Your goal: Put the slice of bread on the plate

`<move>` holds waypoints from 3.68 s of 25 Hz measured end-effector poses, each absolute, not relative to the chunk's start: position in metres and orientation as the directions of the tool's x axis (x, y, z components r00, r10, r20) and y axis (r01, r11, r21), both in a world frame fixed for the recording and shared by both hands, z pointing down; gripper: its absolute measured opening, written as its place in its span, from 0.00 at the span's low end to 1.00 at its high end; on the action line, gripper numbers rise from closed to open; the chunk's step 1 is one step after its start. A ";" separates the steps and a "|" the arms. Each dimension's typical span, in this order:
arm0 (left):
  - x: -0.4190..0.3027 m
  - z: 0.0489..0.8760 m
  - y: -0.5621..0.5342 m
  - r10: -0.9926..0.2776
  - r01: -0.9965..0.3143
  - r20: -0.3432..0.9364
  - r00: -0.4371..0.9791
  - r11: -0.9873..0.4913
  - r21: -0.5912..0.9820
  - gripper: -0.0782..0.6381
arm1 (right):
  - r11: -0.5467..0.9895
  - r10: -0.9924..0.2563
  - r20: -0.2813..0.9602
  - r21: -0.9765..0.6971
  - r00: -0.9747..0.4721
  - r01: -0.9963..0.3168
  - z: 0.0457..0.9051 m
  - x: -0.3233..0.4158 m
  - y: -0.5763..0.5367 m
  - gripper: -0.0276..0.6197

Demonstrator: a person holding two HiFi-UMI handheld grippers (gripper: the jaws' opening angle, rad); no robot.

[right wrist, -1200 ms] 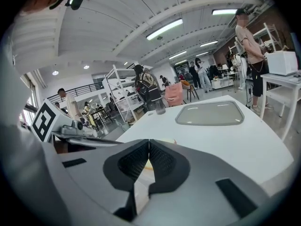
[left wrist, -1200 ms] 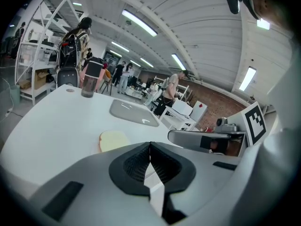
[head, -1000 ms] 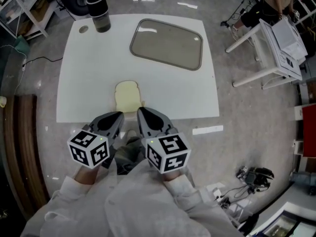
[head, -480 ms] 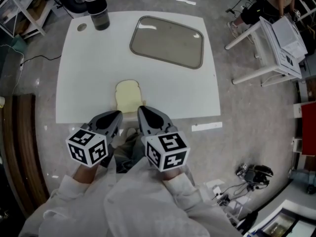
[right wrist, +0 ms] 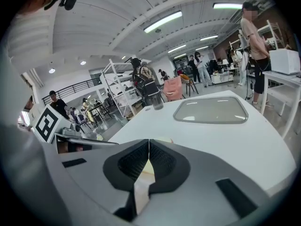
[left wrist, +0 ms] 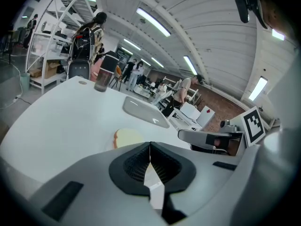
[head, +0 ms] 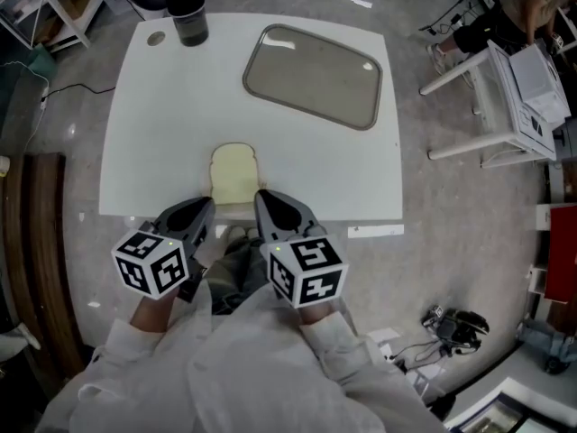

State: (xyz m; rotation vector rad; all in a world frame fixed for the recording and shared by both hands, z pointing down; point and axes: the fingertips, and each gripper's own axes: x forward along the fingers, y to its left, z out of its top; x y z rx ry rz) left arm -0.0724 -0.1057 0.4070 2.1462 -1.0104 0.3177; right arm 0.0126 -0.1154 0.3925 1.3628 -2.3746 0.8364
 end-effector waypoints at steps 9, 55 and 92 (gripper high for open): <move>-0.088 0.434 -0.106 -0.544 -0.774 0.556 0.628 -0.364 0.518 0.12 | 0.346 -0.640 0.564 -0.394 -0.521 -0.851 0.423 0.016 -0.121 0.07; -0.119 0.528 -0.126 -0.471 -0.833 0.710 0.524 -0.111 0.541 0.20 | 0.286 -0.489 0.754 -0.336 -0.438 -0.897 0.529 0.026 -0.149 0.14; -0.118 0.527 -0.129 -0.423 -0.783 0.688 0.589 -0.092 0.615 0.18 | 0.231 -0.473 0.746 -0.410 -0.470 -0.883 0.529 0.021 -0.144 0.12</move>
